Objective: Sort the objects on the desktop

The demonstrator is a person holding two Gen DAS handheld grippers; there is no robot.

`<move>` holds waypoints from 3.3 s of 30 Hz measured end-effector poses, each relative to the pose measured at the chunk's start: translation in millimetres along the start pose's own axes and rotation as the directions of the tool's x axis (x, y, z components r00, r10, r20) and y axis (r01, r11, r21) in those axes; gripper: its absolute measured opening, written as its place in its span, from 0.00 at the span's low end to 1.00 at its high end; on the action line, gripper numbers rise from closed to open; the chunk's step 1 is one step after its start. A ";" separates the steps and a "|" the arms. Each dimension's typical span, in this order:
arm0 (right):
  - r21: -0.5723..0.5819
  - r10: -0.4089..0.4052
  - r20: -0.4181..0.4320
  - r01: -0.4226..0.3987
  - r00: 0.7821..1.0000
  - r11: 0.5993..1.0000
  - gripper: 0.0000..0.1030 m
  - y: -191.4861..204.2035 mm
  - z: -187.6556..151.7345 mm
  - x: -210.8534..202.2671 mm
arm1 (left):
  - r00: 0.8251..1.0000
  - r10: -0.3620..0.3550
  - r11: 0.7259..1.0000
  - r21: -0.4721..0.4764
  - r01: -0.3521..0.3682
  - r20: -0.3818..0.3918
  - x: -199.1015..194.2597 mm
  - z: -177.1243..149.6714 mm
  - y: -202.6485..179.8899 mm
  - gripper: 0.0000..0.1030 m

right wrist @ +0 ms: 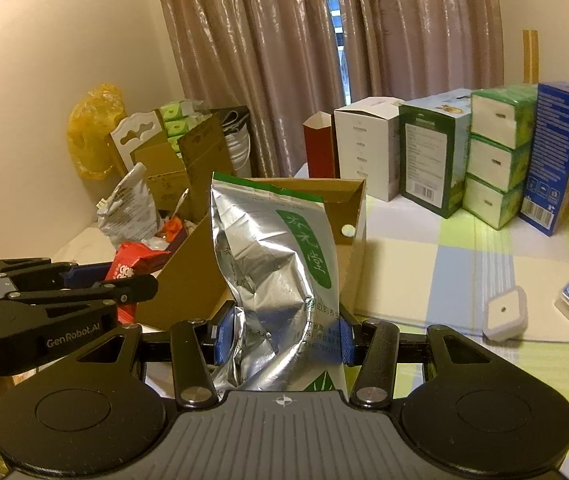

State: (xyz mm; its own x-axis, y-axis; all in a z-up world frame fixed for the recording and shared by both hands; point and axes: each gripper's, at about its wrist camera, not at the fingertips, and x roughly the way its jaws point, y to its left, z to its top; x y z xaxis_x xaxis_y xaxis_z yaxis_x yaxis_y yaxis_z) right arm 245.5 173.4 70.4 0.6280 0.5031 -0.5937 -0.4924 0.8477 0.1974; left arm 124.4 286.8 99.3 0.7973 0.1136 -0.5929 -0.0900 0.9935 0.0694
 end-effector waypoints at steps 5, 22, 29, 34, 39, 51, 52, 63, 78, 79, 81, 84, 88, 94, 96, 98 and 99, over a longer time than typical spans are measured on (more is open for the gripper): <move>0.014 0.003 -0.002 -0.003 1.000 1.000 0.45 -0.1 8.9 21.0 | 1.000 0.000 1.000 -0.001 0.000 -0.021 20.3 5.3 13.0 0.25; 0.043 0.001 -0.028 0.000 1.000 0.999 0.45 -6.5 19.1 75.3 | 0.997 -0.026 1.000 0.008 0.026 -0.069 77.1 10.1 24.1 0.25; 0.053 0.007 -0.030 -0.005 1.000 0.999 0.45 -6.4 19.1 86.0 | 0.996 -0.030 1.000 -0.005 0.030 -0.083 89.5 6.0 29.5 0.25; 0.061 0.009 -0.029 -0.008 1.000 0.998 0.45 -7.2 20.0 92.3 | 0.995 -0.040 0.999 -0.017 0.039 -0.089 95.1 3.4 31.8 0.25; 0.064 0.007 -0.032 -0.005 0.999 0.998 0.45 -6.9 19.7 95.4 | 0.995 -0.039 0.999 -0.019 0.037 -0.093 99.8 2.6 33.3 0.25; 0.081 0.015 -0.029 -0.013 0.999 0.997 0.45 -7.8 19.7 102.1 | 0.996 -0.028 0.999 -0.037 0.025 -0.083 98.9 -1.0 41.4 0.30; 0.085 0.016 -0.029 -0.014 0.999 0.996 0.45 -8.2 20.1 102.5 | 0.996 -0.027 0.999 -0.038 0.024 -0.080 96.8 -1.3 42.7 0.30; 0.165 0.051 0.021 -0.053 0.998 0.985 0.62 -14.3 24.7 103.6 | 0.999 -0.003 0.998 -0.063 0.000 -0.044 69.7 -2.0 54.7 0.31; 0.199 0.006 0.048 -0.015 0.999 0.980 0.82 -42.6 5.3 31.6 | 0.999 -0.003 0.996 -0.093 -0.001 -0.046 29.0 -20.0 28.7 0.48; 0.202 -0.001 0.046 -0.008 0.999 0.979 0.83 -45.0 1.3 26.1 | 0.999 -0.004 0.996 -0.093 0.000 -0.045 24.6 -20.8 24.9 0.49; 0.208 -0.010 0.038 0.002 0.999 0.978 0.84 -50.4 -7.2 15.4 | 0.999 -0.006 0.996 -0.093 0.002 -0.042 16.5 -22.3 18.2 0.53; 0.225 -0.024 0.028 0.017 0.999 0.974 0.87 -58.6 -19.7 -0.7 | 0.999 -0.007 0.995 -0.095 0.004 -0.037 3.6 -24.5 8.1 0.59; 0.228 -0.038 0.018 0.033 0.999 0.973 0.90 -68.4 -33.9 -22.5 | 0.999 -0.008 0.996 -0.090 0.005 -0.031 -12.0 -26.4 -6.4 0.70; 0.235 -0.060 0.018 0.054 0.998 0.971 0.98 -85.7 -49.8 -56.0 | 1.000 -0.018 0.997 -0.071 0.017 -0.013 -33.7 -28.2 -33.2 0.86; 0.227 -0.082 0.019 0.076 0.996 0.971 0.98 -93.3 -55.4 -68.2 | 1.000 -0.019 0.998 -0.061 0.019 -0.003 -40.3 -29.3 -43.2 0.94; 0.237 -0.105 0.017 0.098 0.994 0.967 0.98 -103.3 -62.8 -80.4 | 1.000 -0.024 0.999 -0.049 0.024 0.008 -46.3 -31.3 -54.4 0.97; 0.246 -0.115 0.016 0.108 0.993 0.963 0.98 -108.7 -66.2 -85.7 | 0.999 -0.030 0.999 -0.043 0.031 0.012 -49.0 -32.4 -60.7 0.99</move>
State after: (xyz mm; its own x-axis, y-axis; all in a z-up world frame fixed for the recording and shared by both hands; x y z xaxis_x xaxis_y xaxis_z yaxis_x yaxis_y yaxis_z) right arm 205.3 27.1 48.2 0.6899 0.4047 -0.6002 -0.2585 0.9122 0.3179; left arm 71.5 220.9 98.2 0.8066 0.0835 -0.5852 -0.0908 0.9957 0.0168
